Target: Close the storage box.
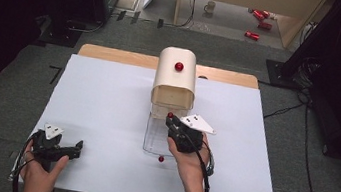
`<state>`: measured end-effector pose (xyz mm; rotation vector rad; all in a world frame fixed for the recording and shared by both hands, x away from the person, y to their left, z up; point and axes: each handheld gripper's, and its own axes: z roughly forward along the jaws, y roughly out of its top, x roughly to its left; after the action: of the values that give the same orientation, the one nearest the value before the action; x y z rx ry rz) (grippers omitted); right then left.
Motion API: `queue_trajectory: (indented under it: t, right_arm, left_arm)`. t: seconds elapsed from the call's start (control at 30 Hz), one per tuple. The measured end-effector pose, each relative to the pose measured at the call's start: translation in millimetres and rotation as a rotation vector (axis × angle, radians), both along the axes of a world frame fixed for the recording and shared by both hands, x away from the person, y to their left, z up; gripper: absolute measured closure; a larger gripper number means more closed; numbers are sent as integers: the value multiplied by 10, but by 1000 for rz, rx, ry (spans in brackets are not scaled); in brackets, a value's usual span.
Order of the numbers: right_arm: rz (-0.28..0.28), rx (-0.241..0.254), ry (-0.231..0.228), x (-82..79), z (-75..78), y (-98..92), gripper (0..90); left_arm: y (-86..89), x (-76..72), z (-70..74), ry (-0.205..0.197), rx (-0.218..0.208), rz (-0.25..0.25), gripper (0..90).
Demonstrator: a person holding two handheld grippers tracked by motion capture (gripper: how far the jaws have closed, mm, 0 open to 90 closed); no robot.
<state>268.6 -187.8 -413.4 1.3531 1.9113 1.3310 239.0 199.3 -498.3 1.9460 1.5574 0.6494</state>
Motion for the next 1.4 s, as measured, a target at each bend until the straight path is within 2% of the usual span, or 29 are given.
queue_trajectory:
  t: [0.43,0.6,1.0,1.03,1.07,1.1,1.13,1.17,1.2,1.23,1.27,1.3,1.33,1.4]
  right_arm:
    - [-4,-8,2,161,-11,22,788]
    - [-12,-13,6,222,-23,34,822]
    - [0,-5,11,285,-22,20,803]
    - [4,-2,12,284,-26,15,787]
    - [20,19,14,274,-32,4,704]
    - [20,19,14,274,-32,4,704]
    - [32,33,18,250,-35,3,572]
    - [32,33,18,250,-35,3,572]
    - [30,30,16,216,-39,6,459]
    - [30,30,16,216,-39,6,459]
    - [33,29,18,178,-47,2,349]
    - [33,29,18,178,-47,2,349]
    - [35,24,27,129,-52,-5,237]
    - [44,20,46,74,-58,-11,132]
  left_arm:
    - [-2,0,-1,0,-3,2,0]
    - [0,0,-1,-2,-1,0,0]
    - [0,0,0,-1,1,0,0]
    - [-1,0,-1,-2,-1,1,0]
    - [0,0,-1,-1,0,0,0]
    - [0,0,-1,-1,0,0,0]
    - [1,1,0,0,2,-1,0]
    - [1,1,0,0,2,-1,0]
    - [-1,0,-1,0,-1,1,0]
    - [-1,0,-1,0,-1,1,0]
    - [-1,0,-1,-1,-1,1,0]
    - [-1,0,-1,-1,-1,1,0]
    - [-1,-1,-2,-2,-1,1,0]
    - [-1,-1,-2,-2,-1,1,0]
